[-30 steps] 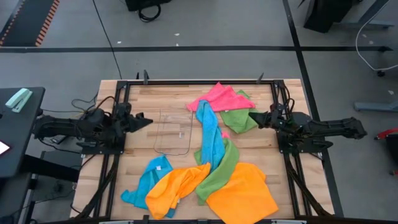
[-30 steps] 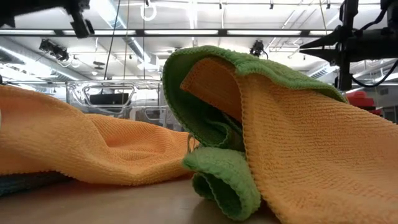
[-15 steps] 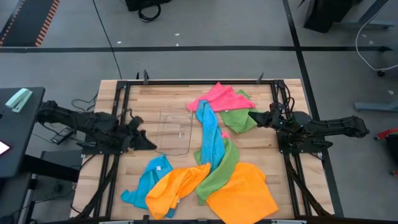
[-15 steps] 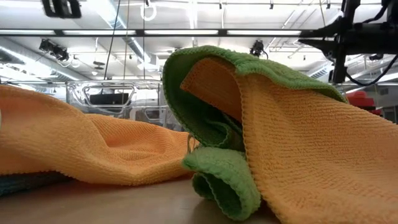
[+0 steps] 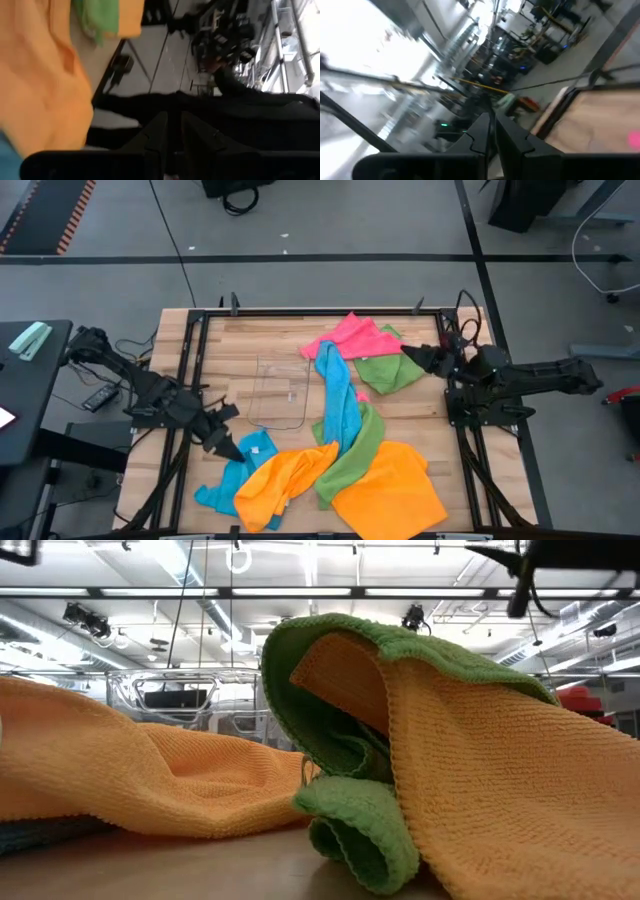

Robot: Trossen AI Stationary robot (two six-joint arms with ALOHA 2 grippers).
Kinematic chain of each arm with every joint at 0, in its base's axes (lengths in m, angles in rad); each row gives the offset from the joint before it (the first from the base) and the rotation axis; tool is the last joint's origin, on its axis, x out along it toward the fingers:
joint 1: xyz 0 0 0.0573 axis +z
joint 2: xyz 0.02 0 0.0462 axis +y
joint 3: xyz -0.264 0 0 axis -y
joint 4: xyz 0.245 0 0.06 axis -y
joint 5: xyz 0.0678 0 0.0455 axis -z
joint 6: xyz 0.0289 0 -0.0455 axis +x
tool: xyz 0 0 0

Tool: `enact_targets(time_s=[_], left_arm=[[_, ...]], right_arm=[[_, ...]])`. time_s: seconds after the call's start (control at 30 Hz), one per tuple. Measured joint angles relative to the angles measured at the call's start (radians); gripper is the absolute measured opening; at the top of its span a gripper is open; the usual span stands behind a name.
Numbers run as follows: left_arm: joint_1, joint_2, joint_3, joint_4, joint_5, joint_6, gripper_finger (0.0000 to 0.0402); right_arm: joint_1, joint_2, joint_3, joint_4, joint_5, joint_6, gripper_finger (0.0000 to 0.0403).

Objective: Fold microfiber towels
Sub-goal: Fold the left blue towel

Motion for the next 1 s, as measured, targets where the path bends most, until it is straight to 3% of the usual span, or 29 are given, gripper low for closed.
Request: enact_targets(time_s=[0.33, 0.57, 0.67, 0.8, 1.0], left_arm=[[-0.156, 0.087, 0.047, 0.032, 0.034, -0.226, 0.0043], [-0.199, 0.174, 0.21, -0.109, 0.035, -0.167, 0.003], [-0.215, 0.219, 0.256, -0.168, 0.036, -0.114, 0.0031], [-0.223, 0.279, 0.27, -0.177, 0.038, -0.095, 0.0049], [-0.222, 0.363, 0.27, -0.258, 0.058, -0.088, 0.0104]], right_arm=[[0.0, 0.249, 0.265, -0.156, -0.016, -0.195, 0.0037], [0.0, 0.354, 0.342, -0.168, -0.046, -0.251, 0.0037], [-0.019, 0.381, 0.354, -0.169, -0.111, -0.2, 0.0037], [-0.034, 0.394, 0.365, -0.166, -0.186, -0.174, 0.0037], [-0.033, 0.393, 0.365, -0.162, -0.191, -0.186, 0.0037]])
